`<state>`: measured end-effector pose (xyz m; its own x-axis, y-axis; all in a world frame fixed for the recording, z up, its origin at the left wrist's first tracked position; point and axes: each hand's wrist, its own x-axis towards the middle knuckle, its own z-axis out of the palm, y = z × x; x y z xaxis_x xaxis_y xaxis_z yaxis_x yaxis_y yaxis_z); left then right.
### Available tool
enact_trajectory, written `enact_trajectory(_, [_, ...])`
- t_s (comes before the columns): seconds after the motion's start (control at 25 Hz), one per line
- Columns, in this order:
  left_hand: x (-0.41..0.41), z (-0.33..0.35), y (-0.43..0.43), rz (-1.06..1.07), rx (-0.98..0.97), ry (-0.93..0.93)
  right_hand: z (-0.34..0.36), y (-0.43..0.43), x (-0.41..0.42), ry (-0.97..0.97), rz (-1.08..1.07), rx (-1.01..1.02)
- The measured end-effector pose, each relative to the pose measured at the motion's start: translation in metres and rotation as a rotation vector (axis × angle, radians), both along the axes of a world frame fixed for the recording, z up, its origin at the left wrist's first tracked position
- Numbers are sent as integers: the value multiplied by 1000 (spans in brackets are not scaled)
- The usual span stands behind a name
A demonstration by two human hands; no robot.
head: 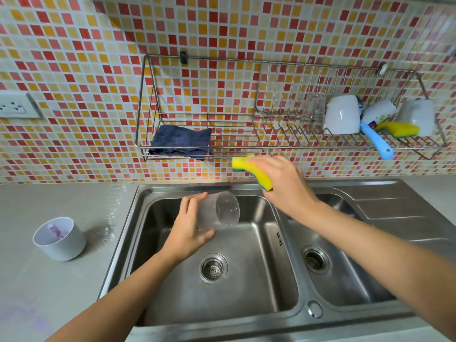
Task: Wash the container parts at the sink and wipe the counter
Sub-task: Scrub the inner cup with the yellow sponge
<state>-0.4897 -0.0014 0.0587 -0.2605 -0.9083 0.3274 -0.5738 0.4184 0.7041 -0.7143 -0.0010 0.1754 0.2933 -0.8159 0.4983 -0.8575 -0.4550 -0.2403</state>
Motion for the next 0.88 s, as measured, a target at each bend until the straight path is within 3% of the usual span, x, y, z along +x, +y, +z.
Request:
enact_trajectory(0.08, [0, 2, 2, 10, 31, 52, 21, -28, 14, -78, -82, -50])
enact_trajectory(0.2, [5, 5, 3, 59, 69, 178, 31, -83, 36, -40, -212, -61])
enact_trajectory(0.44, [27, 7, 0, 124, 89, 313, 20, -165, 71, 71, -438, 400])
enact_trajectory(0.64, [41, 14, -8, 150, 60, 318, 29, -181, 78, 51, -418, 803])
enact_trajectory(0.76, [34, 12, -10, 158, 104, 327, 33, -170, 78, -24, -410, 591])
enact_trajectory(0.88, [15, 11, -10, 136, 234, 429, 21, -141, 64, -334, -339, -34])
